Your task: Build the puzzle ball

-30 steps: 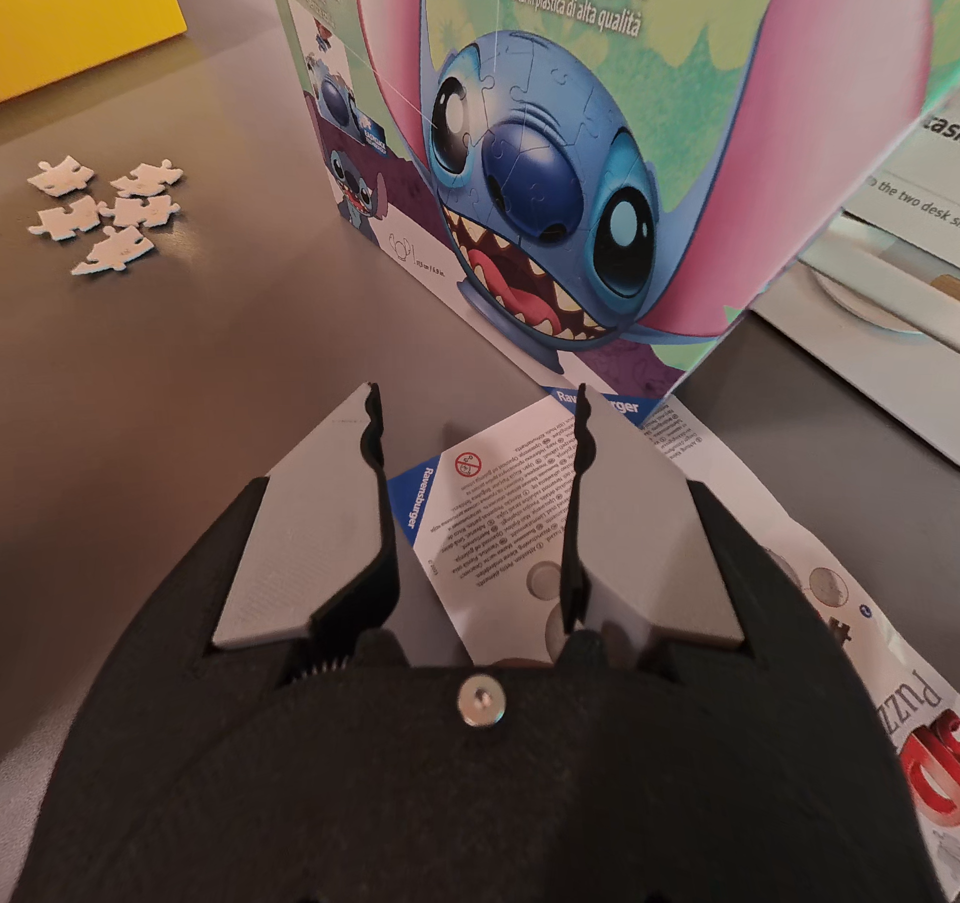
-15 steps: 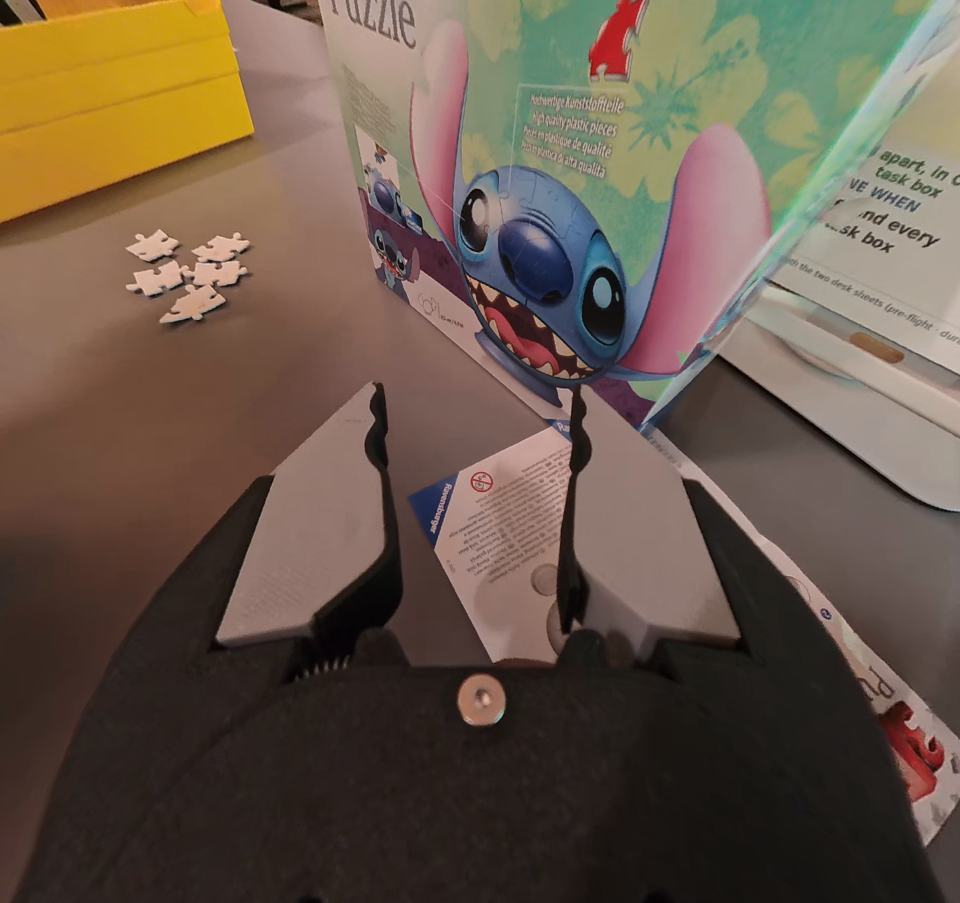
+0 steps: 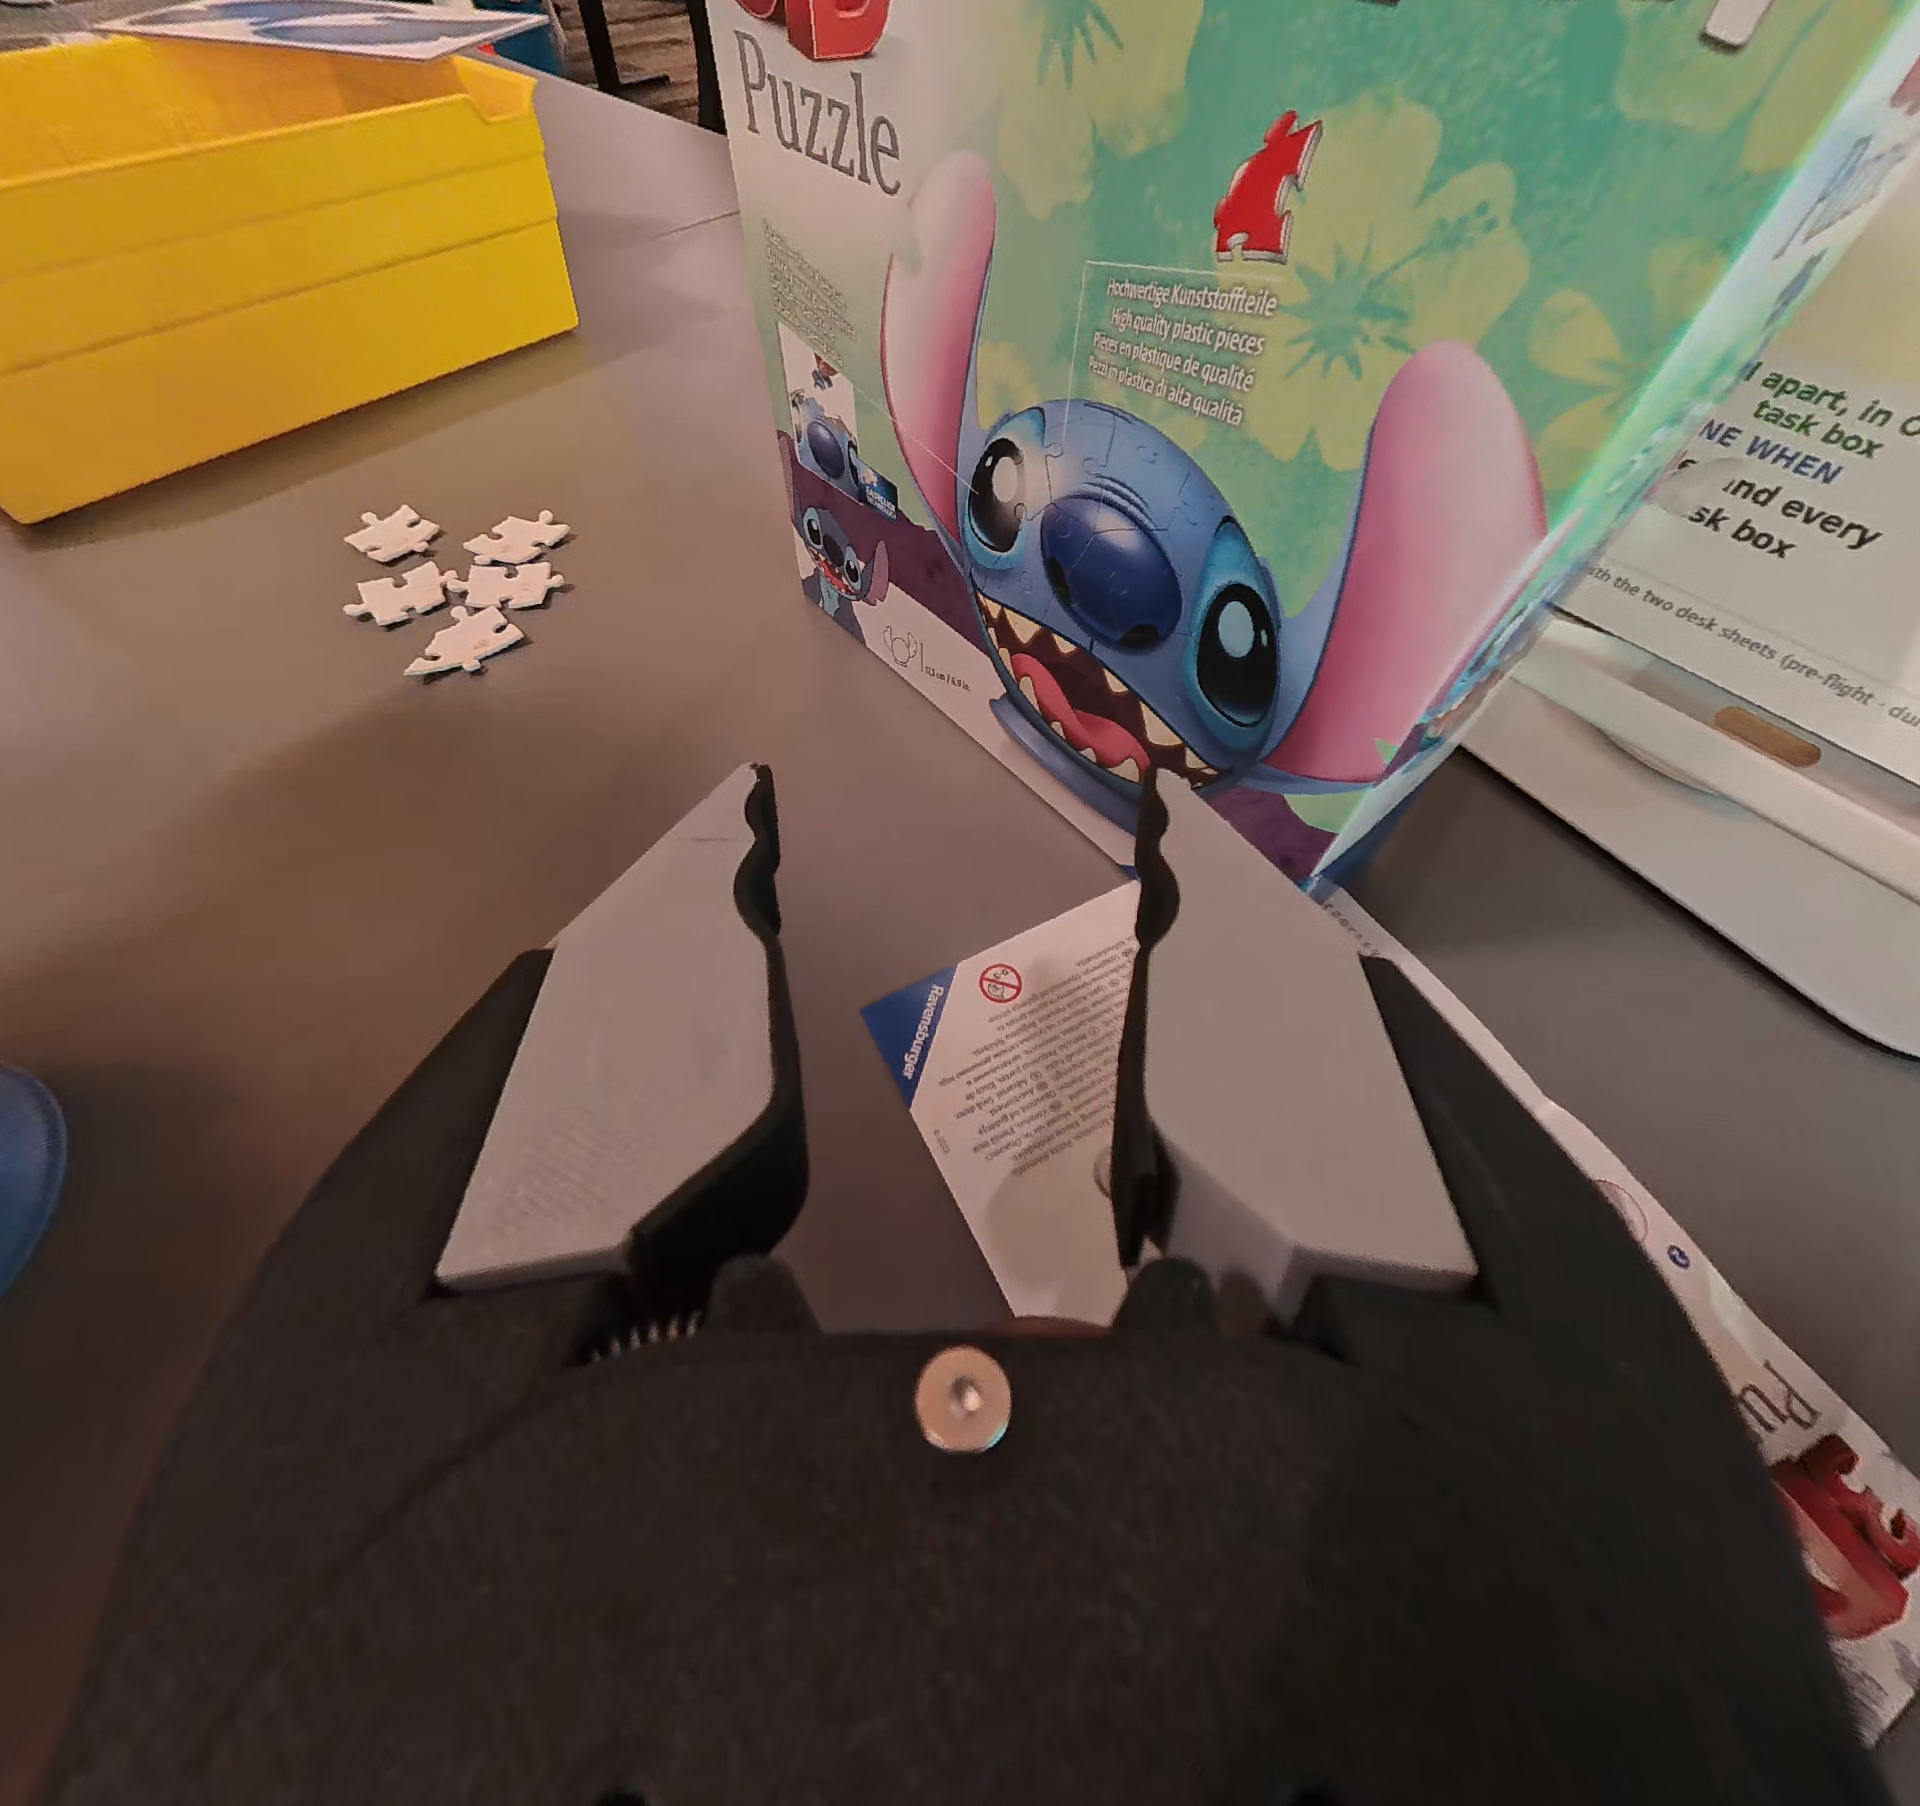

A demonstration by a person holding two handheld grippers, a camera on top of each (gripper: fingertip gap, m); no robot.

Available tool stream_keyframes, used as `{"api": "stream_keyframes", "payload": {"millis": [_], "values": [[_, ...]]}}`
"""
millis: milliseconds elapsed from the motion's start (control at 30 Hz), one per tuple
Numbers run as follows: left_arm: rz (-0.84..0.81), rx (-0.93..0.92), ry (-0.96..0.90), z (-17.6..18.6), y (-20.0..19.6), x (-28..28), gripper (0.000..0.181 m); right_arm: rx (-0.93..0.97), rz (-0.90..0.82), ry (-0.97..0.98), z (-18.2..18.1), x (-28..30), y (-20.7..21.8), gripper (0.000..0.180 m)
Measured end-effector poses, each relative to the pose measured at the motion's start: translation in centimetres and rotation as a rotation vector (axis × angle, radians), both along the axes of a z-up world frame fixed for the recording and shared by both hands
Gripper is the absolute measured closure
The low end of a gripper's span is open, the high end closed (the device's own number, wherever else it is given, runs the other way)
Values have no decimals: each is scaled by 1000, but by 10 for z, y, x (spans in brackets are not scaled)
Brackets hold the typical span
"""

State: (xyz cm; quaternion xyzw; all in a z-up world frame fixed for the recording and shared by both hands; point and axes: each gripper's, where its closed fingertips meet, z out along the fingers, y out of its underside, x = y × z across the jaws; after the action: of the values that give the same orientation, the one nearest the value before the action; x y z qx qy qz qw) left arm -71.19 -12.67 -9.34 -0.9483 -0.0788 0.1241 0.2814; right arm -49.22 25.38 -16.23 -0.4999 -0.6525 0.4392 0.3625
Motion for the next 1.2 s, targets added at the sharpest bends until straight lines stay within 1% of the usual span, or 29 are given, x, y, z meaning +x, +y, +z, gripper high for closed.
{"api": "stream_keyframes", "payload": {"millis": [100,200,300,367,433,467,500,533,567,633,700,800,867,933,1033,1133,1200], "values": [[-203,-16,-3,-5,49,61,154,-4,2,-10,-3,-1,-1,113],[-360,-57,-91,-32,88,116,154,-1,1,-14,-4,-1,0,113],[-426,-121,-125,-72,114,149,153,-1,-5,-11,-3,-1,1,113],[-426,-194,-143,-110,125,159,153,-6,-6,-9,-3,-1,2,113],[-400,-305,-163,-154,124,161,153,-7,-6,-15,-5,-2,2,113],[-399,-264,-177,-159,132,163,155,-6,-5,-20,-6,-2,2,113],[-397,-210,-190,-150,138,164,157,-3,-5,-24,-7,-2,2,113],[-373,-217,-167,-141,136,156,147,0,-5,-27,-8,-2,2,113],[-357,-188,-134,-126,136,146,143,3,-7,-29,-9,-2,2,113],[-327,-119,-92,-84,128,127,140,3,-12,-28,-9,-3,3,113],[-226,-50,5,-40,112,86,138,0,-18,-26,-8,-2,5,113],[-50,-8,67,6,63,24,135,-7,-24,-29,-9,-2,8,113],[58,25,52,22,29,-9,136,-11,-25,-34,-11,-3,9,113],[154,39,36,23,-2,-40,139,-11,-26,-40,-13,-3,10,113],[256,35,-18,5,-34,-69,139,-7,-28,-48,-15,-5,9,113],[299,18,-60,-21,-48,-82,140,-5,-32,-52,-16,-5,9,113],[310,5,-81,-35,-51,-87,140,-5,-34,-55,-17,-5,10,113]]}}
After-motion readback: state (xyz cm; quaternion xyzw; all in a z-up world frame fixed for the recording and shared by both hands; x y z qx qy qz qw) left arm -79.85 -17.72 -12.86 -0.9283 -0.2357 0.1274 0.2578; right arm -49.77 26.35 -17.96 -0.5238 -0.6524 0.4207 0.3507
